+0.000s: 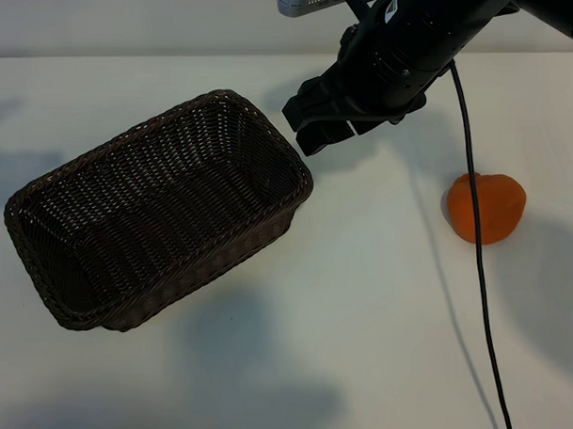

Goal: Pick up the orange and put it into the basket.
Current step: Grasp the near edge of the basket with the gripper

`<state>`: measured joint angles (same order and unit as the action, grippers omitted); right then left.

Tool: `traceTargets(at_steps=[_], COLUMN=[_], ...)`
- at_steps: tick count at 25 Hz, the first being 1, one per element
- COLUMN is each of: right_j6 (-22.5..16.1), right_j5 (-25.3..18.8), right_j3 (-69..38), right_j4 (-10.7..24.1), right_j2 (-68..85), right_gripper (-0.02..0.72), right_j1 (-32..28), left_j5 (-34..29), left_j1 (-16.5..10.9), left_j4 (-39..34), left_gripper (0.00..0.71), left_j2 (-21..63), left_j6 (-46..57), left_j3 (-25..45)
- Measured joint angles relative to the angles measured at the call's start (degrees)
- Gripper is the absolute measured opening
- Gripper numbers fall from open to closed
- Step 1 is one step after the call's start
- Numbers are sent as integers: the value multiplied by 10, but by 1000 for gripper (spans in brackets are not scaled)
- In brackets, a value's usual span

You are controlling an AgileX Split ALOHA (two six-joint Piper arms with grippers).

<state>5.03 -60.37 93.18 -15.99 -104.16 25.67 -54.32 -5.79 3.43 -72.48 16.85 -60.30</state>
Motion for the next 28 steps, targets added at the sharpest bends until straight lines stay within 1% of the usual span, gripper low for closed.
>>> traceTargets(at_steps=[2, 8, 12, 15, 19, 23, 28], right_j6=[0, 0, 0, 0, 0, 0, 0], right_j5=[-2, -10, -11, -12, -19, -21, -22], right_j3=[0, 0, 0, 0, 0, 0, 0], right_j4=[0, 0, 0, 0, 0, 0, 0], right_j2=[0, 0, 0, 0, 0, 0, 0], right_gripper=[595, 595, 595, 595, 595, 595, 595], right_j1=[0, 0, 0, 0, 0, 0, 0], left_j5=[18, 134, 191, 209, 238, 267, 280], left_j1=[0, 0, 0, 0, 0, 0, 0], left_j4=[10, 71, 102, 105, 135, 200, 298], left_gripper=[588, 588, 588, 588, 588, 588, 588], left_j2=[0, 0, -1, -13, -50, -91, -152], left_j6=[7, 11, 11, 11, -3, -60, -157], left_j3=[30, 144, 193, 211, 222, 222, 222])
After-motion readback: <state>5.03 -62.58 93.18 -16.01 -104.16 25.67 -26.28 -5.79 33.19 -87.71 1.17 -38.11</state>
